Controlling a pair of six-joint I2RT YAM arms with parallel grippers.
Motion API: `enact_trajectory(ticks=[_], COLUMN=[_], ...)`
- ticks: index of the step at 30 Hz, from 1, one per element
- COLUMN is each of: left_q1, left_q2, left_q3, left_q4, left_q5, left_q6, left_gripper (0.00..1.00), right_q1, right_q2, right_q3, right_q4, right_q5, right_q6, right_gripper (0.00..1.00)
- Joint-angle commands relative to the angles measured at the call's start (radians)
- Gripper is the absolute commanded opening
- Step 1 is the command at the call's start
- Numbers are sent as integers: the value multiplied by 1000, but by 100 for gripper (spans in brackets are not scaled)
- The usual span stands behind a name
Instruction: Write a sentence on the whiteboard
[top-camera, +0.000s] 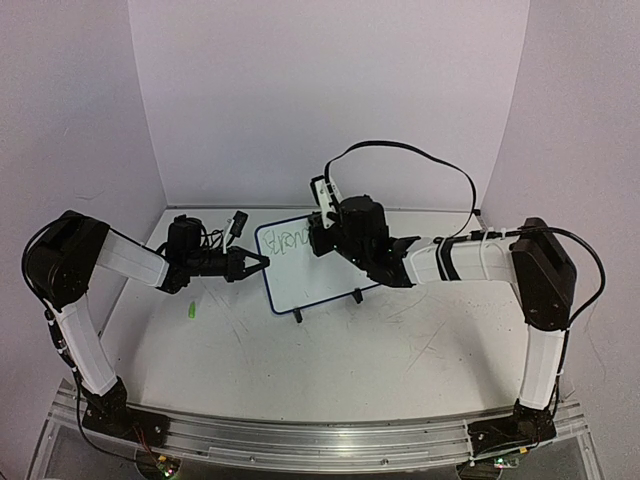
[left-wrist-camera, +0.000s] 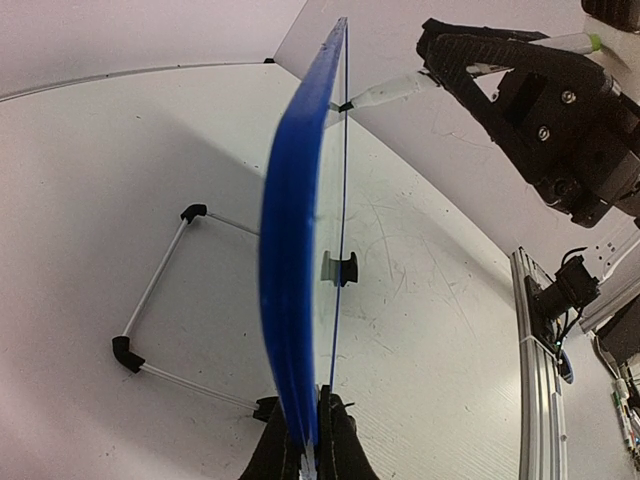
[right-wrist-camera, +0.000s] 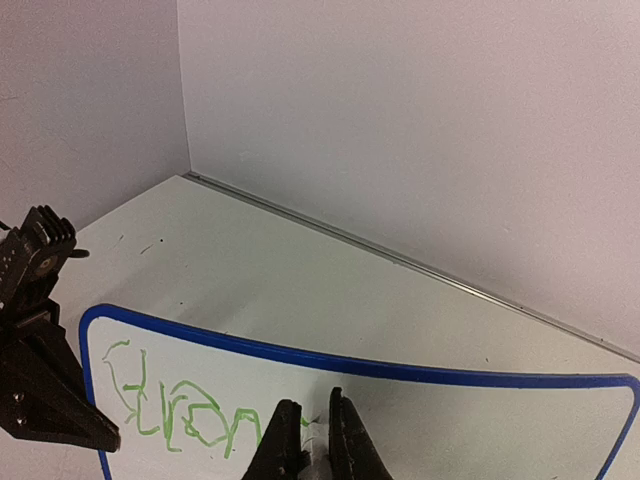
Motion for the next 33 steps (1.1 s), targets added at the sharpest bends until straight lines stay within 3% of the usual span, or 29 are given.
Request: enact_trajectory(ticks=[1, 21, 33], left_q1=[2, 2, 2], left_q2=[-5, -9, -12], left_q3=[13, 9, 8], left_q4=[-40, -42, -43], left_q5=[-70, -68, -72], left_q6=[88, 89, 88], left_gripper=[0, 0, 0], right_q1=[-5, 29, 38], right_q2=[-15, -15, 4], right_q3=[-44, -102, -11], right_q4=[-18, -27, -4], right_q5=[13, 0, -60], right_q6=[29, 122, 113], right_gripper=[0, 0, 0])
